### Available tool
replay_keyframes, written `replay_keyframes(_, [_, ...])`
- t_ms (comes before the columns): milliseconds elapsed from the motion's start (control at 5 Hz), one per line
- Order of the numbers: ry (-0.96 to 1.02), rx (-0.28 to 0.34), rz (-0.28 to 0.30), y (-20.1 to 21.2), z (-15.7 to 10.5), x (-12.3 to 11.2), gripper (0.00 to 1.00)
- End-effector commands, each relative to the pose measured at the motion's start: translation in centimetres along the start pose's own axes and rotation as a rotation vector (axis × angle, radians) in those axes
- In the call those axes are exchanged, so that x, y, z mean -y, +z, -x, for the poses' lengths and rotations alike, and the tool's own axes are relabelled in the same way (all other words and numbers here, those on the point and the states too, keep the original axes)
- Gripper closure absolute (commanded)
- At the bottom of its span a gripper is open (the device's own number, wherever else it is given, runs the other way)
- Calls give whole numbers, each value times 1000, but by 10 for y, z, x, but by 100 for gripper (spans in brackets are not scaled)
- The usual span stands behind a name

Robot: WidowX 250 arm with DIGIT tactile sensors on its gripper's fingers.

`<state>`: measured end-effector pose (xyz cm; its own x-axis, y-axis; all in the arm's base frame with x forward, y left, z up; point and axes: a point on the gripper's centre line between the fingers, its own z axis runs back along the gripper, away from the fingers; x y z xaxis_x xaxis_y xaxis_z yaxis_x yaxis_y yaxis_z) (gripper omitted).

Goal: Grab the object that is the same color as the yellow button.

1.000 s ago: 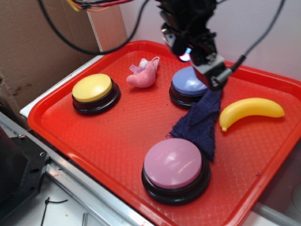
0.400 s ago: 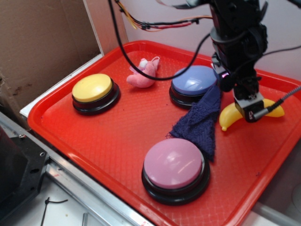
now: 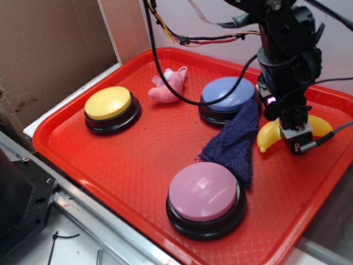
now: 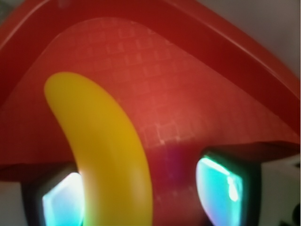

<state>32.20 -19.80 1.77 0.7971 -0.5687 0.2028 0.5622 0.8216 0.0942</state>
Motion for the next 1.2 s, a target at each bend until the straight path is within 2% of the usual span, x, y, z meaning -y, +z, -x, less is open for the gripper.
replay_keyframes(0, [-16,7,-62,18,-8,15,100])
replay_keyframes(200, [33,-24,-113,29,-4,9,100])
replay_keyframes(400, [119,-115,-86,66,9,-8,100])
replay_keyframes(600, [232,-166,-67,96,26,-22,100])
replay_keyframes(800, [361,-161,-50,126,49,-39,100])
replay_keyframes(1000, [505,-154,-64,149,73,-56,100])
